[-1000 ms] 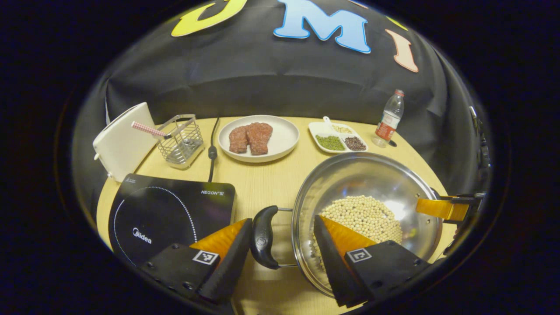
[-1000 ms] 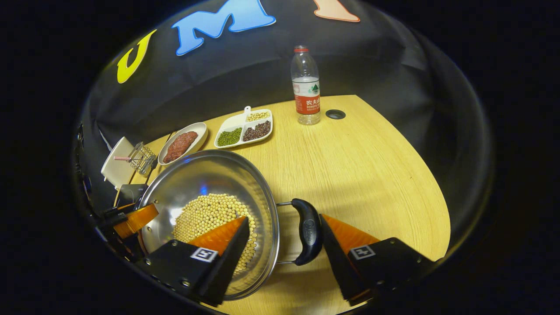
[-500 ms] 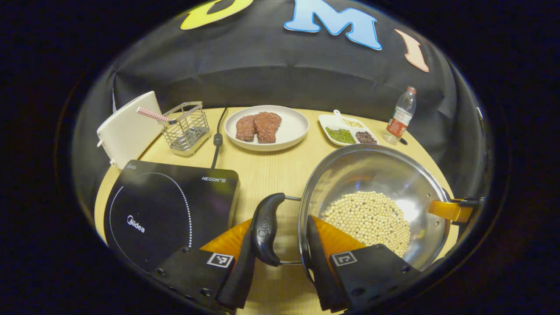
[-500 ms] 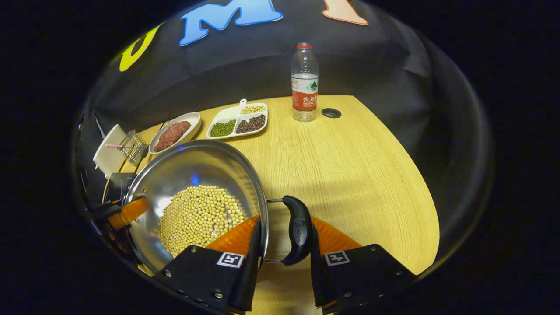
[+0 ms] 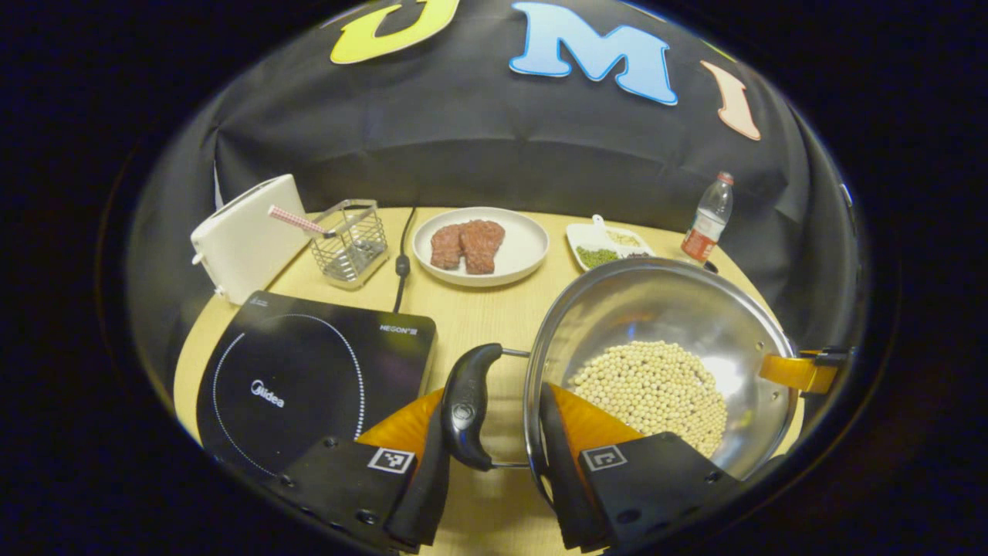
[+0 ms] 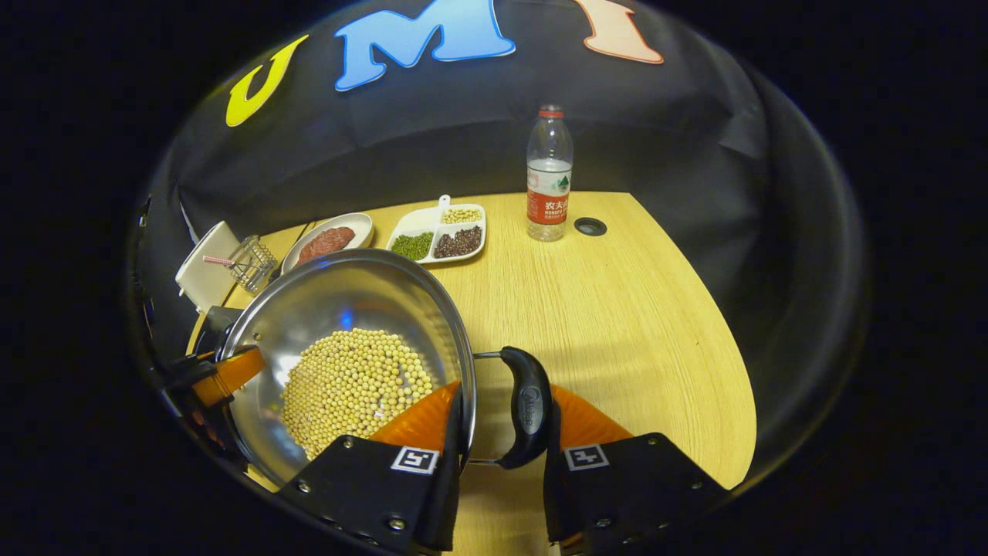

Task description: First push the handle of the pot to place it horizontally, then grasp the pot with both hands and set it on the induction cooktop.

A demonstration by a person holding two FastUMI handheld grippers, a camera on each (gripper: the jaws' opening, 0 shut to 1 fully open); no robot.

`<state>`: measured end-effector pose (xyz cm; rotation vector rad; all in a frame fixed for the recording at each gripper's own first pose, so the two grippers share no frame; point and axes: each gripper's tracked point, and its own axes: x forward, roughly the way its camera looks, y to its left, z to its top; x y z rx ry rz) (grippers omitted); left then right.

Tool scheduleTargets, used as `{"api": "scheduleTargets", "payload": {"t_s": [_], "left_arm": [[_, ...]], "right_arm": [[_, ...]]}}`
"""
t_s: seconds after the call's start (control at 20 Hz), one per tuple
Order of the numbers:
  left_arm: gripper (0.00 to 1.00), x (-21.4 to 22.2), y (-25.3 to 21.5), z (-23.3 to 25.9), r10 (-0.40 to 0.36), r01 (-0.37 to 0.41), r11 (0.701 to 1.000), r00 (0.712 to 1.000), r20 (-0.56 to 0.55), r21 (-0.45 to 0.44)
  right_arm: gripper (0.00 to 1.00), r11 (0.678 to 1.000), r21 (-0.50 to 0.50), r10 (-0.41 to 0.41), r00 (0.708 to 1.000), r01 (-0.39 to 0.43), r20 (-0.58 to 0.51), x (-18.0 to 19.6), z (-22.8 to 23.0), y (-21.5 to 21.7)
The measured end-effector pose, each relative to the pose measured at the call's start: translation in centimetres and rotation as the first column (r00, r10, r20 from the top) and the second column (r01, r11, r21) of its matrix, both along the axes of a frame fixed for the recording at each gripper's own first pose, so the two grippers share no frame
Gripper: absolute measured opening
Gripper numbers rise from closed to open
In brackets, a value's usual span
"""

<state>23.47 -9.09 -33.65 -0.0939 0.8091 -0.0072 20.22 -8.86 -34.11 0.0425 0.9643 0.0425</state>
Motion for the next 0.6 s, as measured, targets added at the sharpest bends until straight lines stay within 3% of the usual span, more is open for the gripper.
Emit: {"api": "scheduleTargets", "payload": {"t_s": [0.05,0.45,0.6], "left_arm": [[0.67,-0.1,0.4,0.5,0.002,-0.002,1.0,1.0,0.01,-0.002],[0.61,-2.5,6.5,2.9,0.013,-0.013,1.0,1.0,0.026,0.004],[0.64,-3.2,9.7,3.4,0.01,-0.011,1.0,1.0,0.026,0.016]], "right_arm": [[0.45,1.0,-0.003,0.0,1.0,0.0,0.006,-0.2,0.6,0.3],[0.45,1.0,-0.002,0.019,0.999,-0.019,0.028,-2.5,3.6,6.3],[0.45,1.0,0.006,0.02,0.999,-0.021,0.025,-3.4,4.0,9.0]]}}
